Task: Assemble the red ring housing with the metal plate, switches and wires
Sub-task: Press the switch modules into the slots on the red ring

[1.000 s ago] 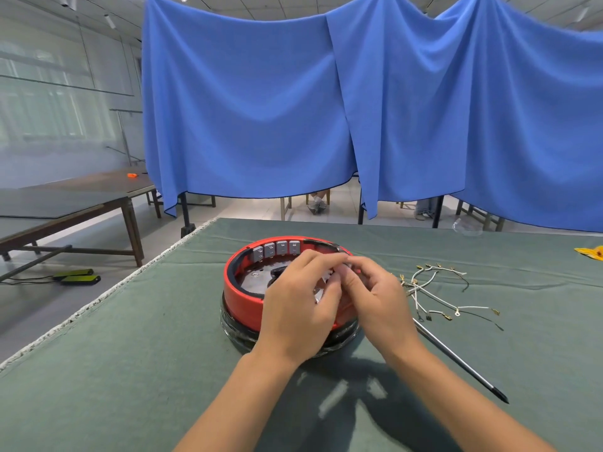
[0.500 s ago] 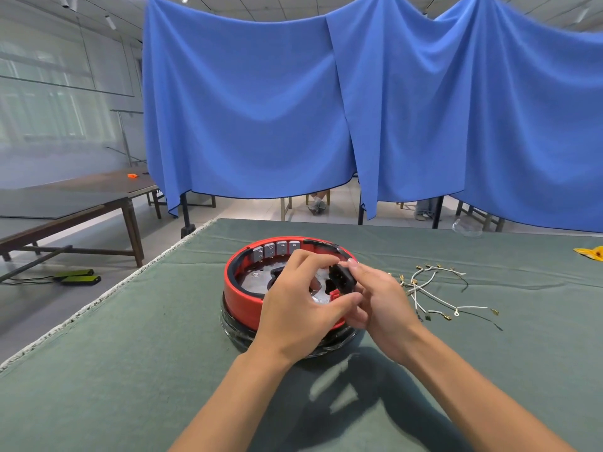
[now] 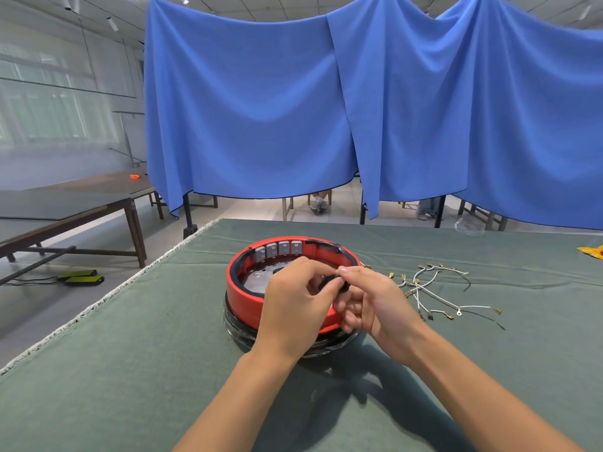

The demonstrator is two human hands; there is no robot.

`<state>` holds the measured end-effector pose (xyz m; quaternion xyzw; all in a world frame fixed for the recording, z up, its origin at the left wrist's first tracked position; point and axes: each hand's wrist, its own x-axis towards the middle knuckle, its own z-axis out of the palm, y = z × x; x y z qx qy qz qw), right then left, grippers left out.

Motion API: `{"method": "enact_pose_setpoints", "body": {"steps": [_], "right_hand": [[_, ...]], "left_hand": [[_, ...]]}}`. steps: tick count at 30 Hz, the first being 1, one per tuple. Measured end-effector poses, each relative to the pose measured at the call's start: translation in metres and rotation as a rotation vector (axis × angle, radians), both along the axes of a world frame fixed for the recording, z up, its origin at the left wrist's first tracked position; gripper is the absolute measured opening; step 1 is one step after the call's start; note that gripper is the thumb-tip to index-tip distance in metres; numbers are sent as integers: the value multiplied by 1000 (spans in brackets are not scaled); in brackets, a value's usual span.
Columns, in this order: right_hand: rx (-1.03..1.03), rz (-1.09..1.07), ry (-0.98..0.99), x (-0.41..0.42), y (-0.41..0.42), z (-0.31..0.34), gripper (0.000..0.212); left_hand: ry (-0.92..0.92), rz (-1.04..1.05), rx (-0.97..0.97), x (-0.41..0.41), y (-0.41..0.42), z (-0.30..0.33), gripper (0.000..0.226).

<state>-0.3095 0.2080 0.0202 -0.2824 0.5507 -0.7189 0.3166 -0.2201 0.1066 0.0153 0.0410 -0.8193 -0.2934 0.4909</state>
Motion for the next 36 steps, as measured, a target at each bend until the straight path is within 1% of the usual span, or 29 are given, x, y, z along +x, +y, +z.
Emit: {"method": "enact_pose_setpoints", "body": {"steps": [2,4,6,8,11,13,15,17,20,22,26,29,31,34,36], "right_hand": [[-34,-50,-3,0,0,-1,15],[-59,-111,9,-2,1,-1,15],[-57,-148,74,-3,1,-1,14],[-48,-177,180,-1,2,-2,8],[-30,-260,373,5,1,-3,19],[-2,-349,520,8,-1,-4,20],[42,-416,629,10,-3,-7,17],[49,-440,637,12,-4,-9,16],[32,-436,589,13,-4,-9,12],[39,-431,592,12,-4,-9,11],[87,-408,676,9,-5,-11,22],[138,-438,731,5,-4,-13,26],[141,-447,724,3,-3,-13,26],[157,-464,724,-1,0,-12,25],[184,-490,771,-3,1,-11,21]], "left_hand": [[0,-38,40,1,1,1,6],[-13,-76,99,2,1,2,14],[-31,-78,121,2,-1,1,14],[-42,-67,148,1,-3,0,13],[-34,-70,267,-1,-5,0,15],[-27,-92,361,-2,-6,1,17],[-21,-106,413,-3,-7,2,18],[-23,-97,402,-3,-7,1,20],[-57,-109,333,-1,-6,3,31],[-84,-155,325,0,-5,4,30],[-116,-153,324,1,-4,4,23],[-154,-115,247,2,-3,2,22],[-170,-84,199,2,-2,1,23],[-135,-1,233,3,-6,3,24],[-134,96,271,4,-12,3,22]]}}
